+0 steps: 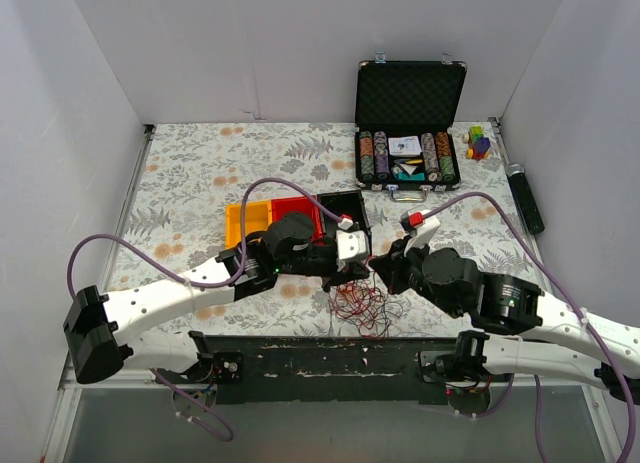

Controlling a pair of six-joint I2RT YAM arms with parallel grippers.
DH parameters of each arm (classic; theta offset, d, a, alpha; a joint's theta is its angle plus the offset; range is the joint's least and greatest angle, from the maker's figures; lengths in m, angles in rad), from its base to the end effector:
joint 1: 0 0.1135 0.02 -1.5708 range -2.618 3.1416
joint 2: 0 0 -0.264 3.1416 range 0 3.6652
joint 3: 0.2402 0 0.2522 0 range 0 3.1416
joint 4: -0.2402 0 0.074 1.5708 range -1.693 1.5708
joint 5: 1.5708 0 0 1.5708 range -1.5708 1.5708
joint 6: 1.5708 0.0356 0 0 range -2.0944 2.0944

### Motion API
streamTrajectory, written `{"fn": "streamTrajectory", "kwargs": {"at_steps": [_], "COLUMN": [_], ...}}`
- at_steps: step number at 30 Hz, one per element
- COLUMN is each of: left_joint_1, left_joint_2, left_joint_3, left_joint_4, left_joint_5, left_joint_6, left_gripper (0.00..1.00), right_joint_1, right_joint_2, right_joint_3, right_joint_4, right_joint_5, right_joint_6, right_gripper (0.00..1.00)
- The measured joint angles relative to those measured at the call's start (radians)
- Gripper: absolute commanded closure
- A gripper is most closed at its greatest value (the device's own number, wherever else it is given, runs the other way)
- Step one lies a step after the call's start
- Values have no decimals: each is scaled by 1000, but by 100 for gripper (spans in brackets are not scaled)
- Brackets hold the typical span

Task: Untangle the cables
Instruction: Untie the cable.

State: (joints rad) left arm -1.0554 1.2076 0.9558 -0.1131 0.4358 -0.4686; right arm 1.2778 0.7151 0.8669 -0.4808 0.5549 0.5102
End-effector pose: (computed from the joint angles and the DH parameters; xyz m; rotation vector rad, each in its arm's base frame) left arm 0.1238 -0.2490 0.3194 0.9394 1.9714 -1.3719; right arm 0.0620 0.1405 0.3493 -0.3474 1.8788 0.7100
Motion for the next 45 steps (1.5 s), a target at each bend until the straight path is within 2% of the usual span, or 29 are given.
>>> {"fn": "streamTrajectory", "kwargs": {"at_steps": [4,8,13,19,27,33,36,38,42,45], "left_joint_1": [-4,1,18,25,25,25,25,25,25,25], "left_joint_2": [7,8,8,8,16,31,39,42,47,47], "left_joint_3": [2,45,169,328,388,422,455,482,542,589], "left_joint_4": [0,-31,-68,-76,-151,-200,-212,-224,-250,-272], "left_joint_5": [2,-10,-22,-13,75,127,145,158,190,221], "left_joint_6": [14,21,47,92,115,114,114,114,110,98], "left_gripper": [100,100,100,100,100,100,100,100,100,100], "right_joint_1": [4,6,7,8,8,12,14,14,14,14], "right_joint_2": [-4,-48,-128,-121,-81,-51,-79,-117,-197,-250], "right_joint_3": [1,-16,-87,-138,-138,-139,-159,-194,-272,-319], "right_joint_4": [0,6,10,7,47,81,96,101,98,86], "right_joint_5": [15,26,33,11,0,13,48,79,140,184], "right_joint_6": [10,23,61,77,47,40,63,88,141,185], "right_gripper": [68,59,52,51,50,52,57,64,87,94]}}
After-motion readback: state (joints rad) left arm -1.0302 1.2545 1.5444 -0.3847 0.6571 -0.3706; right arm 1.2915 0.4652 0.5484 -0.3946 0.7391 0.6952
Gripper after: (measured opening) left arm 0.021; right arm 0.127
